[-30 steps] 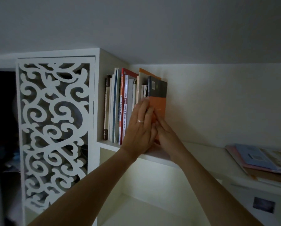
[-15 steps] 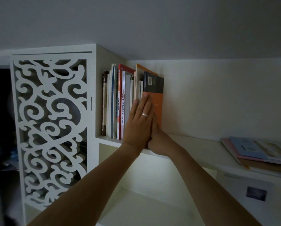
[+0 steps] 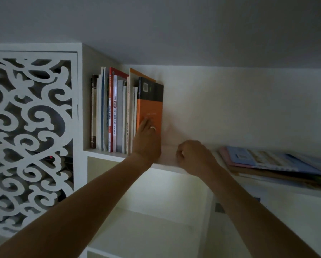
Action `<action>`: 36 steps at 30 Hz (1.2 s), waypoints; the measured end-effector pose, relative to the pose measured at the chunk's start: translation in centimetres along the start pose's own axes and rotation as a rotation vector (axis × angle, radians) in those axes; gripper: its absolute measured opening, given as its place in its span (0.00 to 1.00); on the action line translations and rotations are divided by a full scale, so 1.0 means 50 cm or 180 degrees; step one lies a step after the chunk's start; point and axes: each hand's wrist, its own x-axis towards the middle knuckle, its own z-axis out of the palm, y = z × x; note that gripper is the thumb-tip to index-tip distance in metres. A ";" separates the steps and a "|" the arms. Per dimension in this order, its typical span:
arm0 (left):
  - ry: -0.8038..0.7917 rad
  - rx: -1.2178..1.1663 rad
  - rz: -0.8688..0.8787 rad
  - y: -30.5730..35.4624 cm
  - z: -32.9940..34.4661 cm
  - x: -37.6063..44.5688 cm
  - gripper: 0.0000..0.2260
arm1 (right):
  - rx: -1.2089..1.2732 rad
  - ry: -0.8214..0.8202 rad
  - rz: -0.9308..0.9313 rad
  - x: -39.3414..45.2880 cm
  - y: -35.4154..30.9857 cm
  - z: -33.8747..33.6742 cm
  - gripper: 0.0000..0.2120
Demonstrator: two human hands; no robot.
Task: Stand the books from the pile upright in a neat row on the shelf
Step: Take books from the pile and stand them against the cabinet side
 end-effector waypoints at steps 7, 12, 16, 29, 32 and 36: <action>0.0644 -0.0609 -0.0575 0.047 0.010 0.014 0.16 | -0.0875 -0.0794 0.1273 -0.101 0.230 -0.127 0.40; 0.0744 -0.0687 -0.0644 0.053 0.016 0.011 0.14 | 0.0185 -0.1500 0.0871 -0.150 0.324 -0.206 0.52; 0.0532 -0.0279 -0.0597 0.058 0.005 0.009 0.15 | 0.0278 -0.1359 0.0664 -0.153 0.372 -0.221 0.38; 0.0177 0.0130 -0.0521 0.065 -0.001 0.029 0.16 | -0.0606 -0.0595 -0.0256 -0.148 0.401 -0.178 0.31; 0.0301 -0.0299 -0.0652 0.060 -0.003 0.033 0.15 | -0.0665 -0.0947 0.0296 -0.146 0.414 -0.187 0.34; 0.0614 -0.0820 -0.0576 0.046 -0.001 0.024 0.15 | -0.1318 -0.1229 0.0515 -0.123 0.370 -0.191 0.26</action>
